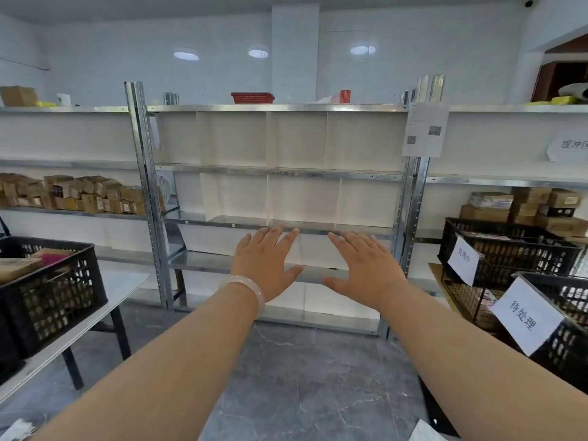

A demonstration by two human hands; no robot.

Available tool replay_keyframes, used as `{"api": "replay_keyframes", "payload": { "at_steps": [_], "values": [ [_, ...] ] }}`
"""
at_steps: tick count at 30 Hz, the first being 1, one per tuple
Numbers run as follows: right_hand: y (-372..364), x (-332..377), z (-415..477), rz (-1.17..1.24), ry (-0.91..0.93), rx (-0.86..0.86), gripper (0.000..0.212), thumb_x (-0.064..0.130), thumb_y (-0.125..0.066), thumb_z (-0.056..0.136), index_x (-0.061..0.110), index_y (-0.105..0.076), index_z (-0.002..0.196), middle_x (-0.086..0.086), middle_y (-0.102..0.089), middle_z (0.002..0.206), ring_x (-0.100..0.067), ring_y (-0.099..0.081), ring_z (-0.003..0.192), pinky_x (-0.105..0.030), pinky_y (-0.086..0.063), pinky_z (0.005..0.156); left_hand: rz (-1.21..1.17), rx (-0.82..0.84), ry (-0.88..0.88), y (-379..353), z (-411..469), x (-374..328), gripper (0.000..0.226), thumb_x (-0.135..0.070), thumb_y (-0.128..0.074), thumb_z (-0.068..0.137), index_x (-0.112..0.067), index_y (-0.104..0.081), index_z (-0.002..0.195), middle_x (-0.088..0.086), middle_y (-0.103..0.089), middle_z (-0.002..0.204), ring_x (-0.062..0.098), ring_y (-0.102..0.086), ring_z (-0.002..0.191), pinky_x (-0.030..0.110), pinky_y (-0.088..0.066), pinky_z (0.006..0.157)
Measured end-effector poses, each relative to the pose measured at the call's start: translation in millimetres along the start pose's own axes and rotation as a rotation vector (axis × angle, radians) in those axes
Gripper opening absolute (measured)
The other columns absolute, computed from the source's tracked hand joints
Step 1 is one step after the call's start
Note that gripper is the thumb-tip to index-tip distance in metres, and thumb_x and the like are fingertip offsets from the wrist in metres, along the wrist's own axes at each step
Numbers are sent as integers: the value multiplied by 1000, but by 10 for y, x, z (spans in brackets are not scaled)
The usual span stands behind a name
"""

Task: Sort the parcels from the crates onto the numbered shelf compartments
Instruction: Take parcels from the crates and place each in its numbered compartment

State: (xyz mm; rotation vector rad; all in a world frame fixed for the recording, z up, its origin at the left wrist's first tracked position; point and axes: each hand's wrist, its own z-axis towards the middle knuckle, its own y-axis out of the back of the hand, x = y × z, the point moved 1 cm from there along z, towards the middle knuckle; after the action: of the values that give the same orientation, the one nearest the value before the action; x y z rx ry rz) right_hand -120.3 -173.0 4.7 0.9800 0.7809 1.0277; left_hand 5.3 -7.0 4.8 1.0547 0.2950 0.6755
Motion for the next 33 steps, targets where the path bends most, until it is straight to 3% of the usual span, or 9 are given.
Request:
{"api": "replay_keyframes", "payload": {
  "at_steps": [15,25,33],
  "values": [
    [-643,761,1590,18,51,-23,88,72,-37,85,30,-1,154,3,-8,162,-16,-3,148,-39,-2,121,19,-15,5,-643,824,1401,74,-62,-39,96,-31,-12,156,-2,-18,164,22,-16,150,44,-18,121],
    [-1207,1529,2632,86,223,55,86,71,-37,87,30,0,153,2,-2,162,-17,0,149,-39,-1,121,49,43,155,-1169,936,2553,74,-63,-38,96,-32,-11,156,-1,-17,164,22,-16,150,48,-20,121],
    [-1897,2198,3861,206,405,24,85,71,-39,87,31,-4,153,2,-6,162,-17,-4,148,-40,-3,121,171,68,360,-1643,1241,3545,74,-63,-40,95,-30,-15,156,0,-21,163,23,-21,149,46,-23,120]
  ]
}}
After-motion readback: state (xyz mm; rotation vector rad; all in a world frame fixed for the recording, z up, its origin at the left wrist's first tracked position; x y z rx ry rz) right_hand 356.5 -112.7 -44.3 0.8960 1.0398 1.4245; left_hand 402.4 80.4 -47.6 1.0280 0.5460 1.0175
